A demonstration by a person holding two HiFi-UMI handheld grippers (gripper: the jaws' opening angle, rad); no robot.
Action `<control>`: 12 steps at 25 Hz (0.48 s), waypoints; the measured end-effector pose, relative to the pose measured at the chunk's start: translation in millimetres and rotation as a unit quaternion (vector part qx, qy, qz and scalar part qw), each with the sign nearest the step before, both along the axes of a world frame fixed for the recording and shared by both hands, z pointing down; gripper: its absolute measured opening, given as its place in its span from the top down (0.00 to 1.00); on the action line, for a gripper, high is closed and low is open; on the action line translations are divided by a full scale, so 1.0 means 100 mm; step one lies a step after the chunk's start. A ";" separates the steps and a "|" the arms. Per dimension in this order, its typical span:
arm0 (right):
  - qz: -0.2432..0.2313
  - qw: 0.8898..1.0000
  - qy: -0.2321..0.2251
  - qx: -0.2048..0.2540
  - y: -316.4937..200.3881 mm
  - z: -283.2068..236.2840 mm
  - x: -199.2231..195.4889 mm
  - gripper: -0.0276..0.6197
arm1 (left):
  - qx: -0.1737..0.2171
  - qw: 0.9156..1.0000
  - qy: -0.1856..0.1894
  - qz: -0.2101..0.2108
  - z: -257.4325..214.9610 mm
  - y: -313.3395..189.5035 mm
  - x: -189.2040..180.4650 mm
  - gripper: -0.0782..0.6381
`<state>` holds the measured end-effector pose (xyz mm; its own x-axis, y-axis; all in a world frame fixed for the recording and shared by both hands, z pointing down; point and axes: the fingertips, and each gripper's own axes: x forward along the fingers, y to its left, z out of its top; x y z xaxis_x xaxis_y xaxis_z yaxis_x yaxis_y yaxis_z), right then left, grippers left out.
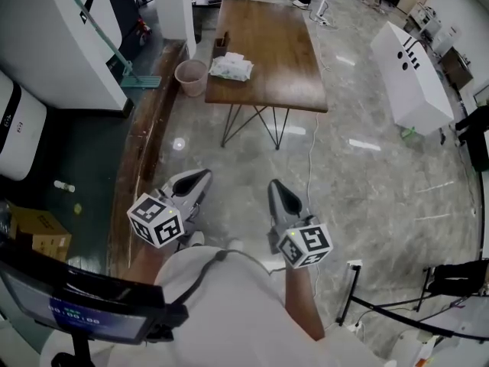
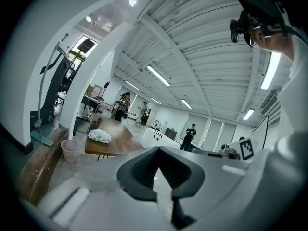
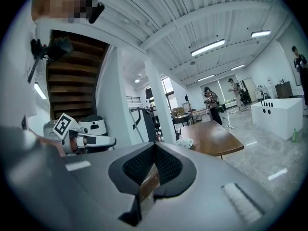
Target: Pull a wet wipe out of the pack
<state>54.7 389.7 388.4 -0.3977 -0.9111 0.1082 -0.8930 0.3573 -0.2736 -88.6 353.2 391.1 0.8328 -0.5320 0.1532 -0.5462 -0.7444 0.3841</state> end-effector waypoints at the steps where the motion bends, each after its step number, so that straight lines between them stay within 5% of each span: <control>1: 0.001 1.000 -0.004 0.000 0.00 0.01 0.03 0.95 | -0.001 1.000 0.000 -0.001 0.01 0.00 0.02 0.88; 12: -0.017 0.999 -0.011 -0.032 0.15 0.32 0.40 0.95 | -0.020 1.000 -0.013 -0.013 0.20 0.18 0.31 0.88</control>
